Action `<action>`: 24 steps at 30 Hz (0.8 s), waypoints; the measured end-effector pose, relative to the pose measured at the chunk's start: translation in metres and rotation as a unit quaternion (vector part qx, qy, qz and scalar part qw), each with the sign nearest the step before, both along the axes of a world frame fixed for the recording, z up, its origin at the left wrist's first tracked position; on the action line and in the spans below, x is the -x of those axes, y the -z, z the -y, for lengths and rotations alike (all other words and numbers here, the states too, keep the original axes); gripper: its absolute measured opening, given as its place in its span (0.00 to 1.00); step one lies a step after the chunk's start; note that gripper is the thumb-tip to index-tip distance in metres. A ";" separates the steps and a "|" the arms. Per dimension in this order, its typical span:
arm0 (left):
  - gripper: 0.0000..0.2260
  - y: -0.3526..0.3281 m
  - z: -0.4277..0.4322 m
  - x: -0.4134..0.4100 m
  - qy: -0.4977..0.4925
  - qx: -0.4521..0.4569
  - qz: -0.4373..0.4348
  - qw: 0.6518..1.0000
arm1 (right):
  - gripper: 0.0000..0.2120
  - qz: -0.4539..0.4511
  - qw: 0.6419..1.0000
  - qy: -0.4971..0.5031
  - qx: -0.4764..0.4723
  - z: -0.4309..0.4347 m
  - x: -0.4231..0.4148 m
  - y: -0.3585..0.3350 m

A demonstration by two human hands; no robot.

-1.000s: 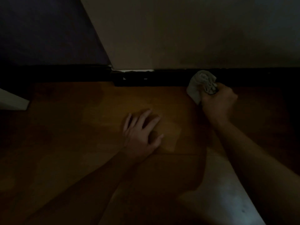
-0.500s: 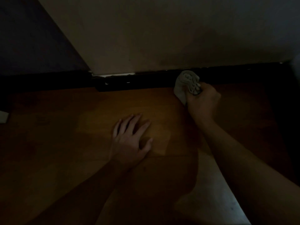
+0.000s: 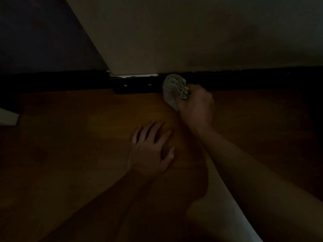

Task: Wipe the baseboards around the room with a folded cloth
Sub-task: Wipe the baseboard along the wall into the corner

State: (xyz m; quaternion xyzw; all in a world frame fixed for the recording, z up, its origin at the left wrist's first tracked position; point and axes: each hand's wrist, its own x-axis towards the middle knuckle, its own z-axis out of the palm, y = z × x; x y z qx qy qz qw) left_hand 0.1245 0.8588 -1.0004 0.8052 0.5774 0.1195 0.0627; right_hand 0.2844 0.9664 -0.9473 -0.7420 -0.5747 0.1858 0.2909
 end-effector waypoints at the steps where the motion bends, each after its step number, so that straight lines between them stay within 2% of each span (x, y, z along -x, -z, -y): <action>1: 0.24 -0.001 0.000 0.000 0.000 0.001 0.000 1.000 | 0.13 0.000 1.000 0.004 -0.002 0.001 0.000 0.001; 5: 0.24 -0.002 -0.001 0.001 -0.002 0.010 0.001 1.000 | 0.14 0.008 0.998 0.066 -0.009 0.006 -0.007 0.003; 15: 0.26 -0.002 -0.001 0.001 0.001 0.025 -0.005 1.000 | 0.12 0.007 1.000 0.018 0.002 0.006 0.019 -0.003; 18: 0.26 -0.003 -0.002 0.000 -0.006 0.026 0.020 0.999 | 0.14 0.001 1.000 0.027 0.013 0.003 0.000 -0.004; 21: 0.26 -0.008 -0.008 -0.016 -0.028 0.042 0.045 0.998 | 0.16 -0.002 0.996 0.084 0.019 0.006 -0.040 -0.001; 24: 0.27 -0.010 -0.014 -0.042 0.013 0.053 0.034 0.998 | 0.16 -0.022 0.990 0.135 0.013 0.009 -0.080 0.002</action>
